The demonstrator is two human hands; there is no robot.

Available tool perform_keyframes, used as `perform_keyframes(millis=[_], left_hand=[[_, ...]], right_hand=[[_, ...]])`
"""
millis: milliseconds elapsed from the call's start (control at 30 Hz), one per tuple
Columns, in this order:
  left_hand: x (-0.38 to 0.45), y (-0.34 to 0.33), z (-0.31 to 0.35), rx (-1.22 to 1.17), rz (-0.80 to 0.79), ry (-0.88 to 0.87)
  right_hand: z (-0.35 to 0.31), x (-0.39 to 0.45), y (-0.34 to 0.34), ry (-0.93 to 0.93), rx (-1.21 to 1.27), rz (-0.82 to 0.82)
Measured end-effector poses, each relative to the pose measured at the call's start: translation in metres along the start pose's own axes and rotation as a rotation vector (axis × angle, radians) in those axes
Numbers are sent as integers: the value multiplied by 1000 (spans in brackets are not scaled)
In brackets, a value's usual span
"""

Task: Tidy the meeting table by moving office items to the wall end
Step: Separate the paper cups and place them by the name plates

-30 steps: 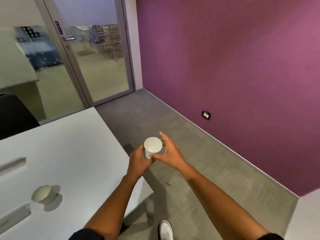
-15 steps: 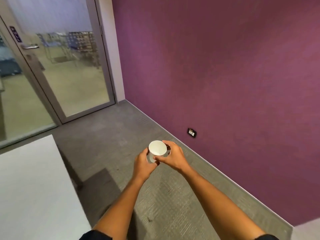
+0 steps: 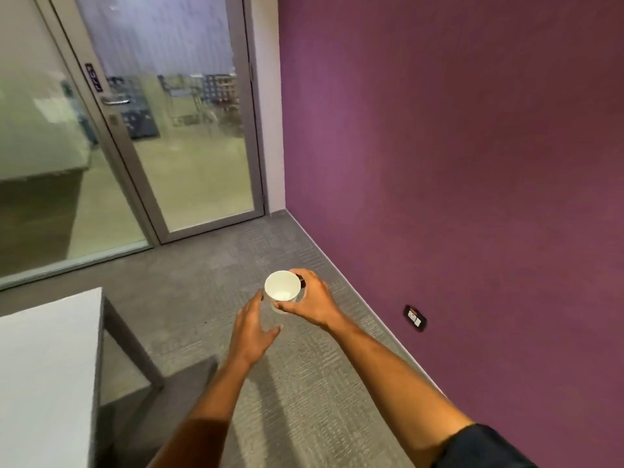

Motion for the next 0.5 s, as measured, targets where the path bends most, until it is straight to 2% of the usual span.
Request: perform_keyframes(millis=[233, 367, 500], left_hand=[[34, 67, -48, 244, 252, 152], [37, 121, -97, 301, 392, 337], [28, 170, -163, 376, 460, 514]], right_hand=[[-21, 106, -53, 167, 38, -180], [-51, 150, -125, 259, 78, -308], [-90, 180, -206, 319, 109, -407]])
Point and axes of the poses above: each hand's wrist, its own x-axis towards the middle knuckle, its own y-axis out of the back of the hand, z = x × y, the point moved 5 cm from there along x, towards the middle knuckle, and after that the axes turned 6 degrees about y, right-handed, at the moved point
